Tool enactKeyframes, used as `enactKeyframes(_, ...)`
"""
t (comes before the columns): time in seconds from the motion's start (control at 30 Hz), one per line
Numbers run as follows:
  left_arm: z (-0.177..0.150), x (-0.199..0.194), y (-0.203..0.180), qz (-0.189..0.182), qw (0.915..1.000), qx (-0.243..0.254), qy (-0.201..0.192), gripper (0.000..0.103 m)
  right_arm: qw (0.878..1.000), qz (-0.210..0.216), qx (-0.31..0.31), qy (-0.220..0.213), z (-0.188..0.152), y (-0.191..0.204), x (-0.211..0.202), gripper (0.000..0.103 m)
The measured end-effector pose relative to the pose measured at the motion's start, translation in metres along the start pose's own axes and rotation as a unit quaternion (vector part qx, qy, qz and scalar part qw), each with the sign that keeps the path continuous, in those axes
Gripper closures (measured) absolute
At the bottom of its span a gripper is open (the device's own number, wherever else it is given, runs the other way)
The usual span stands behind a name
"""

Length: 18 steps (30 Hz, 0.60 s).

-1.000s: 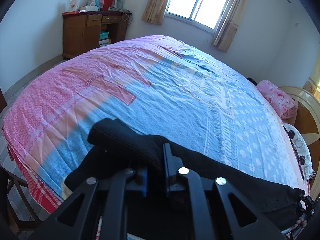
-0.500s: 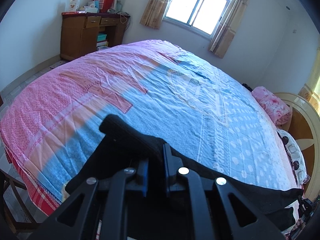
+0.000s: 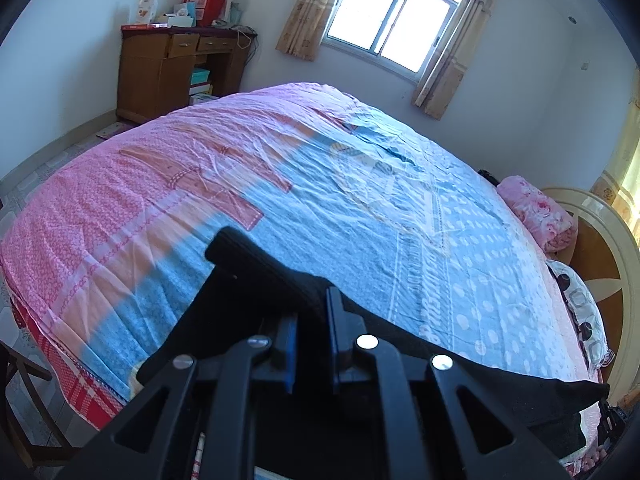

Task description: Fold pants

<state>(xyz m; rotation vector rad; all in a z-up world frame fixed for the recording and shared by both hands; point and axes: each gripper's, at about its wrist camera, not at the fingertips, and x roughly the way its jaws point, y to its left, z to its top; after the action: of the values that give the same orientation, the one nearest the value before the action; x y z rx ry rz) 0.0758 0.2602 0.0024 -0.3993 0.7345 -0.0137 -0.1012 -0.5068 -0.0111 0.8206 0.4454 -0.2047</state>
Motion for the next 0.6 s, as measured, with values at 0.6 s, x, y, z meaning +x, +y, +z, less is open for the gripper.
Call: enactKeyframes(0.6,-0.003,-0.002,-0.005,0.009,0.9999,0.009,0.0,0.09,0.992,-0.013,0.038,0.122,-0.046,-0.024,0.045,0.097)
